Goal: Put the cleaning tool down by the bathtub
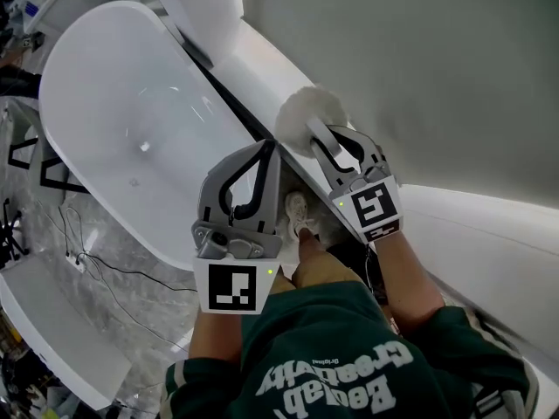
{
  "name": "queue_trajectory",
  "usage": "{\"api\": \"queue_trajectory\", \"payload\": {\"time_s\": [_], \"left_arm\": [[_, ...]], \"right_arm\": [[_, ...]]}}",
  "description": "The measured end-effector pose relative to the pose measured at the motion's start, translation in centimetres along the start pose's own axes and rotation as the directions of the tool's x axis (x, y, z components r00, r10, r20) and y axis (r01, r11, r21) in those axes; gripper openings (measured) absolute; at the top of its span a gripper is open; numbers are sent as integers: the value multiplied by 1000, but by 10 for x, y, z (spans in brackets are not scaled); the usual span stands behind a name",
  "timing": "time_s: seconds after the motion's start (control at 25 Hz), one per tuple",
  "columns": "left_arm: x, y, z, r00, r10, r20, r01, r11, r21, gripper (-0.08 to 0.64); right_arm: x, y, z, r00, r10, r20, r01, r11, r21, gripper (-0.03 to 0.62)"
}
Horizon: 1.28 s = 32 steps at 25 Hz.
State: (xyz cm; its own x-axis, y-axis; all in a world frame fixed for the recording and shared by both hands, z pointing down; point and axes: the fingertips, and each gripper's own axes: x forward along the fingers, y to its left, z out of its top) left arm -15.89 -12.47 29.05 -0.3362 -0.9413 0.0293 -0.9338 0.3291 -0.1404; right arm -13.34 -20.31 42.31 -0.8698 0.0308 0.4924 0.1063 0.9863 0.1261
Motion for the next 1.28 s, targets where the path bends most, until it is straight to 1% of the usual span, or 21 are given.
{"api": "queue_trajectory", "payload": {"time_s": [0.16, 0.28, 0.48, 0.64, 0.76, 0.96, 1.08, 1.28], "left_arm": [[4, 0, -13, 1000, 16, -19, -16, 1000, -13, 8], [4, -2, -22, 999, 18, -38, -19, 1000, -8, 8], [11, -2, -36, 998, 31, -57, -33, 999, -29, 8], [7, -1, -35, 997, 52, -59, -55, 997, -47, 8], [9, 2, -39, 996, 58, -61, -62, 996, -64, 8], [29, 14, -70, 994, 70, -90, -76, 995, -59, 8], [32, 18, -76, 992, 90, -93, -96, 993, -70, 8], [50, 31, -105, 989, 101, -106, -108, 992, -69, 8]], "right_arm": [[20, -8, -19, 999, 9, -36, -8, 1000, 19, 94], [33, -12, -30, 998, 23, -57, -21, 999, 44, 94], [55, -21, -47, 995, 39, -95, -32, 997, 74, 94], [56, -20, -69, 983, 44, -177, -25, 994, 106, 94], [66, -21, -74, 983, 54, -176, -28, 989, 145, 94], [111, -31, -97, 974, 87, -207, -57, 987, 149, 94], [127, -33, -108, 967, 105, -230, -74, 988, 138, 94], [169, -38, -141, 953, 131, -275, -101, 987, 122, 94]]}}
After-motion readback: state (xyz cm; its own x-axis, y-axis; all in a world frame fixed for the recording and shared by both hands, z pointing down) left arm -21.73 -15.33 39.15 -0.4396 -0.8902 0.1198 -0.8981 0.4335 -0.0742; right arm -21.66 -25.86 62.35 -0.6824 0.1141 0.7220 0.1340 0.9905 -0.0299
